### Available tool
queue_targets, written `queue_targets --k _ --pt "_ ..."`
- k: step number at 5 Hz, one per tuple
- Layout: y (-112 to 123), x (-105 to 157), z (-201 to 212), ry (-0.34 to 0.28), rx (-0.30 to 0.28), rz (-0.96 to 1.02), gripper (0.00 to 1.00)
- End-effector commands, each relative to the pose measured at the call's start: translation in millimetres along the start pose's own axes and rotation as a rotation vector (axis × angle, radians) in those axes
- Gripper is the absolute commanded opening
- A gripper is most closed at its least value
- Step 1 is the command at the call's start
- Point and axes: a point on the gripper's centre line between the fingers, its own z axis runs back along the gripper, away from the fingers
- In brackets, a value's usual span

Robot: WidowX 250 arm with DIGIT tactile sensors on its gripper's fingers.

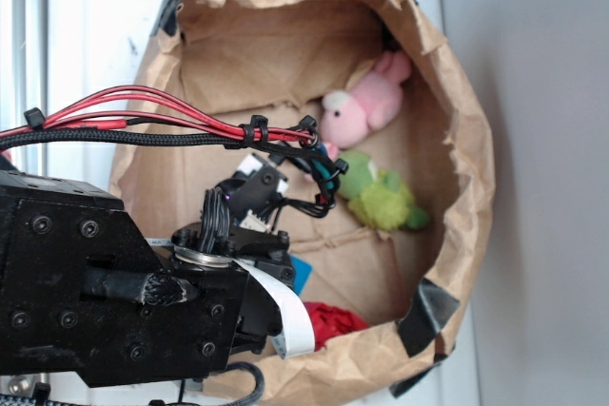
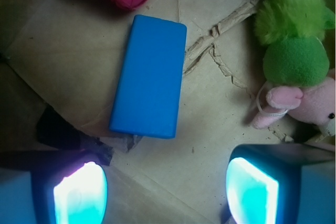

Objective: Grab the blue block.

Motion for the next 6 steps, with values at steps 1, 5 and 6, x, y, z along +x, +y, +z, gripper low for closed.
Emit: queue_targets --k 1,5,6 --pt "18 20 -20 -0.06 0.002 0.016 1.0" --pt "15 41 -27 0.114 -0.073 0.012 1.0" --pt "24 34 -16 0.095 -0.068 0.042 1.0"
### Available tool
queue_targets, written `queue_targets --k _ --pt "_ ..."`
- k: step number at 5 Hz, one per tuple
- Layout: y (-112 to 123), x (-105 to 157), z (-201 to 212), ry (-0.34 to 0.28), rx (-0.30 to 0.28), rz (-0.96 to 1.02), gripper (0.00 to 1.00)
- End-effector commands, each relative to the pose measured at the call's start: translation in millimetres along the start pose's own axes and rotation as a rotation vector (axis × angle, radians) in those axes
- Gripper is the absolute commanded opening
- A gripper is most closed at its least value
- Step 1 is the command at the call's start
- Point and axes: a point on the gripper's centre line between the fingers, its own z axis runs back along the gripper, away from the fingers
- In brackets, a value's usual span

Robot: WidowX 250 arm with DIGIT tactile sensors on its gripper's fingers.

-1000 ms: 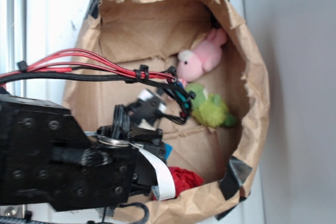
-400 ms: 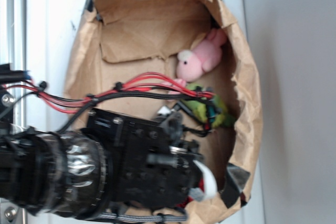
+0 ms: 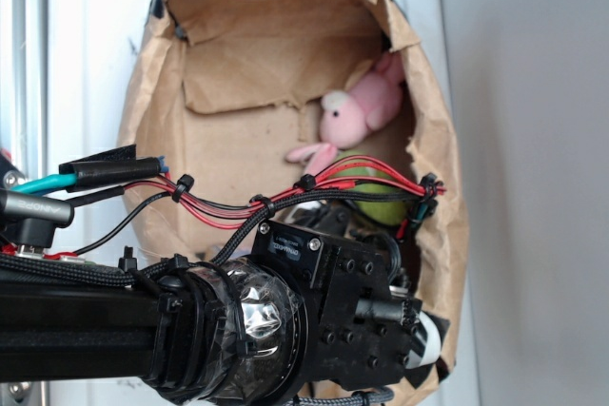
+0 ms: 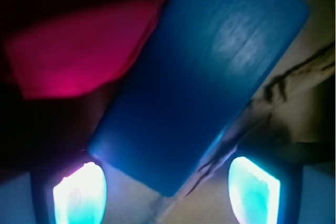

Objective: Grab the blue block.

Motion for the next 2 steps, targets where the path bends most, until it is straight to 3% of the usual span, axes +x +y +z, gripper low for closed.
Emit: queue_targets --k 1,2 --pt "17.9 -3.0 48.9 -0.09 -0.013 0.059 1.0" --pt "24.9 -8.4 58.4 -0.093 -0.05 0.074 1.0"
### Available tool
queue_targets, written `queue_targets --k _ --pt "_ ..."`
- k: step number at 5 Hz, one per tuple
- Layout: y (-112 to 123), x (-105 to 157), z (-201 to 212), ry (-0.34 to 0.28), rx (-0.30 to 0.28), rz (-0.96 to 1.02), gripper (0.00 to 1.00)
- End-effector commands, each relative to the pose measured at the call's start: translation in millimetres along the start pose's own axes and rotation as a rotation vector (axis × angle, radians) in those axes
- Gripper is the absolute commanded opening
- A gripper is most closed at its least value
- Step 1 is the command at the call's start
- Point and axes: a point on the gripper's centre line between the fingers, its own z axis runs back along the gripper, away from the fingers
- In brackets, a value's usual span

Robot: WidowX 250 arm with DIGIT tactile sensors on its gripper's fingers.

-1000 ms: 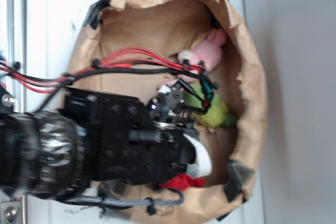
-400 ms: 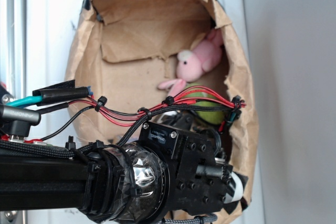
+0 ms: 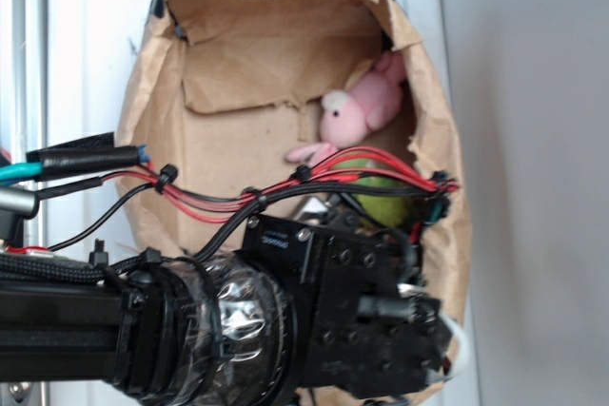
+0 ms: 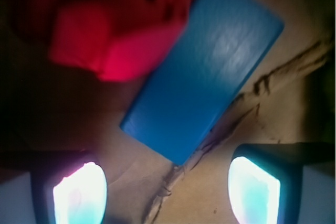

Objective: Grab the blue block.

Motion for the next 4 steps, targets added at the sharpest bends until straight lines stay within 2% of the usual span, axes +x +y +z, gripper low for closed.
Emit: queue_targets --k 1,2,3,4 --pt "15 -4 42 -0.111 -0.052 0.041 1.0" --pt "14 -3 41 -0.172 -0.081 0.071 1.0" --pt "13 -5 32 -0.267 -0.039 0.057 1.0" --pt "14 -16 27 -0.396 0.037 0.035 1.0"
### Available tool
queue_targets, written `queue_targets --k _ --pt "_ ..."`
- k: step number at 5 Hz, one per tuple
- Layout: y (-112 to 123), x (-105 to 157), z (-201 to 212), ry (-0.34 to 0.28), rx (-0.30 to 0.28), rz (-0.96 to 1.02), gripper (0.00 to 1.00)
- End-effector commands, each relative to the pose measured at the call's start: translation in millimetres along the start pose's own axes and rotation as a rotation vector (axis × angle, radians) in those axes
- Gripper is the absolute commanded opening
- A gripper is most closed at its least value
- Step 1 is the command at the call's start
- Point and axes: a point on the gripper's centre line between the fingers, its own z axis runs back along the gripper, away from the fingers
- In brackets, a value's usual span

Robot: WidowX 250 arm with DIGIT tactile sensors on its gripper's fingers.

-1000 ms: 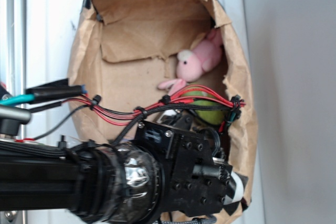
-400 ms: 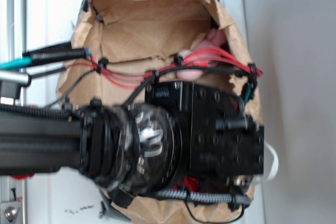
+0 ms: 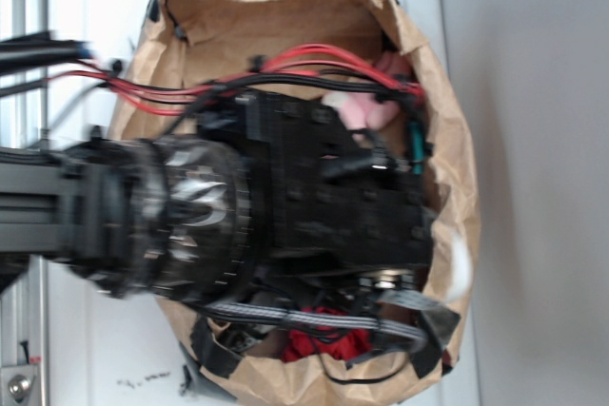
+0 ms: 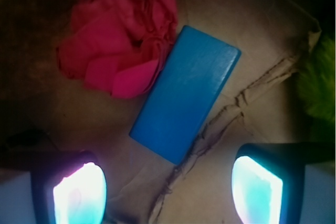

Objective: Grab the blue block.

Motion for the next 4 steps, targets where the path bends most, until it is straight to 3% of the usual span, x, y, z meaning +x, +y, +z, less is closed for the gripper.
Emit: queue_targets --k 1,2,3,4 --pt "3 -9 14 -0.21 0.215 -0.041 1.0" --pt "9 -2 14 -0.198 0.208 -0.019 1.0" --pt "13 5 16 -0.194 0.163 -0.019 1.0" --pt "14 11 17 -0.195 0.172 -0.011 1.0"
